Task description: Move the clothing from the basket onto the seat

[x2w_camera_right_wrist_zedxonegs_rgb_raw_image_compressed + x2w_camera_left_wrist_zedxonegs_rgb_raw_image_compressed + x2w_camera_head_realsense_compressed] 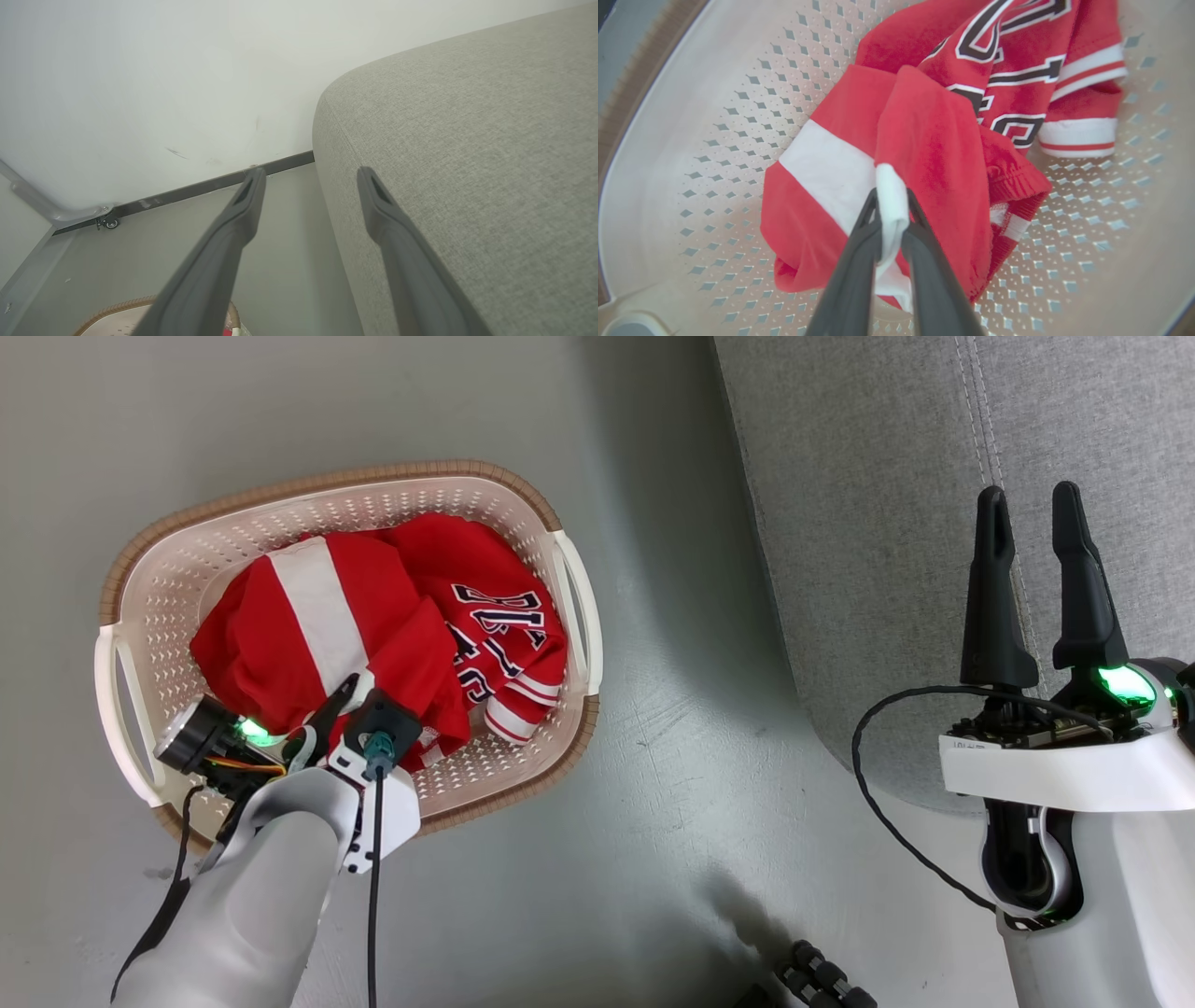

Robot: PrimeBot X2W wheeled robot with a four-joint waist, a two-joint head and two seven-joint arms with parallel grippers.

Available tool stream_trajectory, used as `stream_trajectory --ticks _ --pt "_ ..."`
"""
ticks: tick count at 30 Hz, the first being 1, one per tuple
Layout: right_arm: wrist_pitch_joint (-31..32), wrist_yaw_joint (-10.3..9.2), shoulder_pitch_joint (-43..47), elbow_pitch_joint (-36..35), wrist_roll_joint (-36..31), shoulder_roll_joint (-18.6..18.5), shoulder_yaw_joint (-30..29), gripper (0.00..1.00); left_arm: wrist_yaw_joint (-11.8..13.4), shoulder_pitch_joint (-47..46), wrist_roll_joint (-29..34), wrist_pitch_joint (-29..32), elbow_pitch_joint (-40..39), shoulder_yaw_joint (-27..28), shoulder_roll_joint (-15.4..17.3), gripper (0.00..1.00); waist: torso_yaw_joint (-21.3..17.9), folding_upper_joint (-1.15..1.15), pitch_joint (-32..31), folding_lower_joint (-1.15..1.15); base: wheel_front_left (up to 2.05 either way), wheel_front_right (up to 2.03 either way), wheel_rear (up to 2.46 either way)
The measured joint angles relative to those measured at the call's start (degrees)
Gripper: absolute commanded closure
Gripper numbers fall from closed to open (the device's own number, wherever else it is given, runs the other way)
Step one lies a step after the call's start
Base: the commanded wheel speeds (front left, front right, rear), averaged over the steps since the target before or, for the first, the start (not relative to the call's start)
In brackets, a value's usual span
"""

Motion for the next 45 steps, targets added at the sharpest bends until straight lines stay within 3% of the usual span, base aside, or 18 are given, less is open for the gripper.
stream_trajectory --ticks 1,19,34,45 --pt "0.0 0.00 0.0 0.0 0.0 0.0 0.0 0.00 0.0 -0.2 0.0 0.0 0.2 0.0 0.0 1.00 0.0 0.00 -0.1 0.00 0.00 0.00 0.00" --pt "0.0 0.00 -2.9 1.3 0.5 0.0 0.8 0.00 -0.2 -0.7 -0.1 -3.6 -0.8 -0.4 -1.0 1.00 0.9 0.00 -2.7 0.00 0.00 0.00 0.00" --pt "0.0 0.00 -3.2 4.2 -1.4 0.0 1.0 0.00 2.2 1.5 -3.8 -5.1 -4.2 2.2 -1.8 1.00 2.8 0.00 -7.6 0.00 0.00 0.00 0.00" --pt "0.0 0.00 -3.2 5.8 -4.2 0.0 0.9 0.00 4.4 4.3 -6.4 -5.2 -13.0 3.9 -2.5 1.00 4.8 0.00 -12.8 0.00 0.00 0.00 0.00"
